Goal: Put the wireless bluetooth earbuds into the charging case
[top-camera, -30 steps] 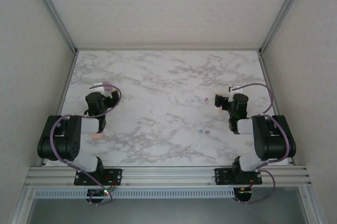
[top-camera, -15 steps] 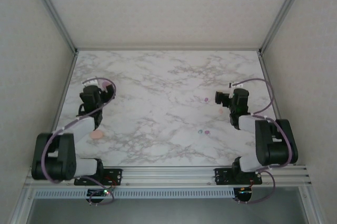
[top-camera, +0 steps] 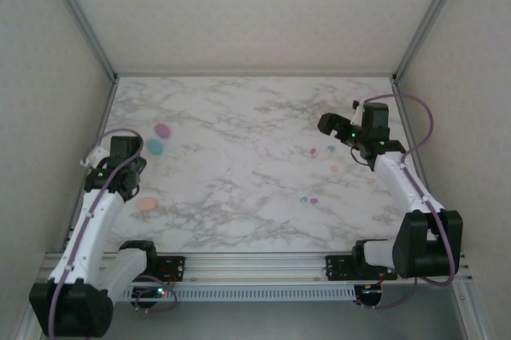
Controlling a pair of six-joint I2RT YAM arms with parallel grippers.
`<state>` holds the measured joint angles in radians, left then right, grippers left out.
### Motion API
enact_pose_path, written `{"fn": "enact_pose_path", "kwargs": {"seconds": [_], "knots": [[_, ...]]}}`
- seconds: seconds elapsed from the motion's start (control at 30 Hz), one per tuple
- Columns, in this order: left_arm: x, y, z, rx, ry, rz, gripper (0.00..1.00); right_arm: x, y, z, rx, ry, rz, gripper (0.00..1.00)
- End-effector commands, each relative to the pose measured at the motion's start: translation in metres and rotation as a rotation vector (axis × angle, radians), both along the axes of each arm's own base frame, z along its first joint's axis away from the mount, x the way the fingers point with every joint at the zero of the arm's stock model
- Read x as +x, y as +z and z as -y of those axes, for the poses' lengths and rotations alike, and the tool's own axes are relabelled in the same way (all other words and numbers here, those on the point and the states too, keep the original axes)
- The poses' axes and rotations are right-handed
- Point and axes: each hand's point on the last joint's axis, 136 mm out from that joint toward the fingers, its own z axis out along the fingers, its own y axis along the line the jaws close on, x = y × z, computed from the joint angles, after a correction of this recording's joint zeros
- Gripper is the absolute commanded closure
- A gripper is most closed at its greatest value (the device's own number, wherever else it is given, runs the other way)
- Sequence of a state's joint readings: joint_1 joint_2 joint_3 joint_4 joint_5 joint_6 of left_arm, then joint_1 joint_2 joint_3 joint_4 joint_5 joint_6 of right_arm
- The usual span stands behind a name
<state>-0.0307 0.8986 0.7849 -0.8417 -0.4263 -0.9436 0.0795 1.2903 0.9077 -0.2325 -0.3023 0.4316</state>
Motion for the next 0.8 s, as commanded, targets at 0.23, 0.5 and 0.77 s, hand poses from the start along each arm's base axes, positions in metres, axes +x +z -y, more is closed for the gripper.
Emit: {"fn": "enact_pose_path", "kwargs": {"seconds": [0.23,0.5,0.77], "knots": [[-0.044,-0.07,0.023,-0.227,0.2,-0.288,0.15,-0.02,0.026,-0.024,0.078,0.055,-0.088,0.01],[-0.045,-0.1,0.029,-0.262,0.265,-0.396,0.13,-0.026,0.019,-0.025,0.068,0.029,-0.105,0.01],[-0.033,-0.112,0.025,-0.263,0.33,-0.334,0.16,-0.03,0.014,-0.025,0.068,0.023,-0.125,0.01]]}}
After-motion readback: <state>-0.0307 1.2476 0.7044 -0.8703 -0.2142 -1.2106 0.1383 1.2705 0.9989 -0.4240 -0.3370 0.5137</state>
